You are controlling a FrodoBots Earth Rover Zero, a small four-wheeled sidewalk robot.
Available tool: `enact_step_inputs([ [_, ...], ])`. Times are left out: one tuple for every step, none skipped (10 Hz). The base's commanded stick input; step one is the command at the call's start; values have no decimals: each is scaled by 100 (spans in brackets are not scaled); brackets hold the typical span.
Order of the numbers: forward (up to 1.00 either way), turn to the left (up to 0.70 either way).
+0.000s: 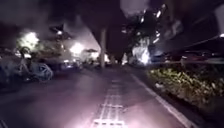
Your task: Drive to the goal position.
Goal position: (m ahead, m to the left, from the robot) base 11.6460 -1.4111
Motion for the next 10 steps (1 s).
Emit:
enact_step_inputs([
  [45, 0],
  [45, 0],
  [45, 0],
  [45, 0],
  [45, 0],
  [45, 0],
  [45, 0],
  [45, 0],
  [45, 0],
  [45, 0],
])
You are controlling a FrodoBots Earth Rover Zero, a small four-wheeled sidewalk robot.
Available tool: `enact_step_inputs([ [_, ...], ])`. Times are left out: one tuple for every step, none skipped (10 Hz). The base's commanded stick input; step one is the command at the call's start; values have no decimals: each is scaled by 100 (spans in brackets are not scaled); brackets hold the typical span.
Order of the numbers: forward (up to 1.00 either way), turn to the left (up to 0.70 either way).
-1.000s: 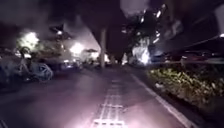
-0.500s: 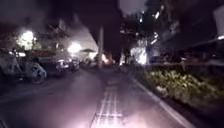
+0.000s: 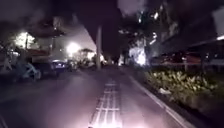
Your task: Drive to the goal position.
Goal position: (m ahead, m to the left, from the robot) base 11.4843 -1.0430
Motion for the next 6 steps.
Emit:
enact_step_inputs([
  [45, 0],
  [45, 0],
  [45, 0],
  [45, 0],
  [45, 0],
  [45, 0],
])
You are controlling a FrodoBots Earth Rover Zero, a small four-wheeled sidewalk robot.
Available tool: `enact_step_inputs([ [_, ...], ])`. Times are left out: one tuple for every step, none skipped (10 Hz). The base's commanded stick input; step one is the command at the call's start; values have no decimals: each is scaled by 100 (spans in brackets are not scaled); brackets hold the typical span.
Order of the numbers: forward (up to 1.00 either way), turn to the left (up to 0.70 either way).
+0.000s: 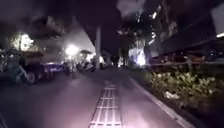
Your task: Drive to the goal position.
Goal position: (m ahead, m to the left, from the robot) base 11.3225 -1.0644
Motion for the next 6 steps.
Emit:
enact_step_inputs([
  [45, 0],
  [45, 0],
  [45, 0],
  [45, 26],
  [45, 27],
  [45, 9],
])
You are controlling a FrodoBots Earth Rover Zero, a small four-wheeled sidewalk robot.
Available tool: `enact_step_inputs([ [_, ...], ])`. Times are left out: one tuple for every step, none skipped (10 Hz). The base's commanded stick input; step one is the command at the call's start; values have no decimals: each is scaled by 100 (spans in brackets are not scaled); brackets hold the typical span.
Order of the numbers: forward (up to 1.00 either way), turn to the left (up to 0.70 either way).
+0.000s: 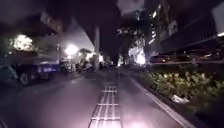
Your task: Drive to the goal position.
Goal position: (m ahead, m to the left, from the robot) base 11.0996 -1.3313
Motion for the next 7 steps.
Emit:
enact_step_inputs([
  [45, 0],
  [45, 0],
  [45, 0],
  [45, 0],
  [45, 0],
  [45, 0],
  [45, 0],
])
